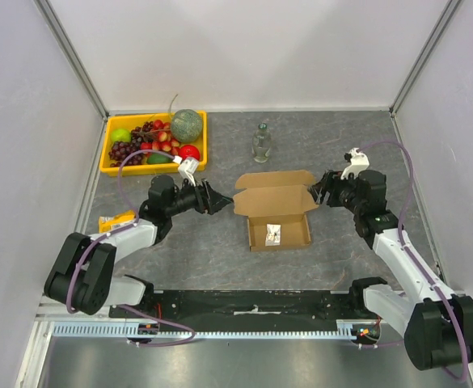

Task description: Fold the paper box

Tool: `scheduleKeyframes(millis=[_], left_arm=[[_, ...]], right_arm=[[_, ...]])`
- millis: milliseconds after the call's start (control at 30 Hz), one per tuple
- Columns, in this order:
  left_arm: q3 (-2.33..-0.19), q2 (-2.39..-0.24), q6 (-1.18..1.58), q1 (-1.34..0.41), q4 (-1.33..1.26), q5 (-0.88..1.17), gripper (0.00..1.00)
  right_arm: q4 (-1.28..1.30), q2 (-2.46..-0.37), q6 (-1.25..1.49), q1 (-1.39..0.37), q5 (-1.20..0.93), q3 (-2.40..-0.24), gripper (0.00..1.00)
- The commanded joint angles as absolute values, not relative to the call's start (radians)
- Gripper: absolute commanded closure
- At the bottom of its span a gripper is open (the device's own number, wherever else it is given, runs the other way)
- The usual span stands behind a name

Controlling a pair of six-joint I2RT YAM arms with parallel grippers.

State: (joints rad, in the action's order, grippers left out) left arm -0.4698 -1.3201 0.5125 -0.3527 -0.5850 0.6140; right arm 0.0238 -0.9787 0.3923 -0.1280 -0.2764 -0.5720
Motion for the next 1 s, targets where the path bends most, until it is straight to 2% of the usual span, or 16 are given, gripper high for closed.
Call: scheduleKeyframes(millis=[0,633,967], left_arm=[[-0.489,-1.359,0.453,-0.348,-0.693,0.666,0.22],[-0.571,-1.516,0.476,-0.362,-0.755,0.736,0.29],[-0.624,-1.577,0.476,-0.391,-0.715,0.689,0.43]], right_arm=[[-0.092,-0.983,0.376,-0.123,-0.305,-0.539,0.26],[-0.176,-1.048,0.399,-0.095,-0.330,-0.512,0.26],[-0.181,-1.034,0.408,-0.081,-0.341,-0.508,0.26]])
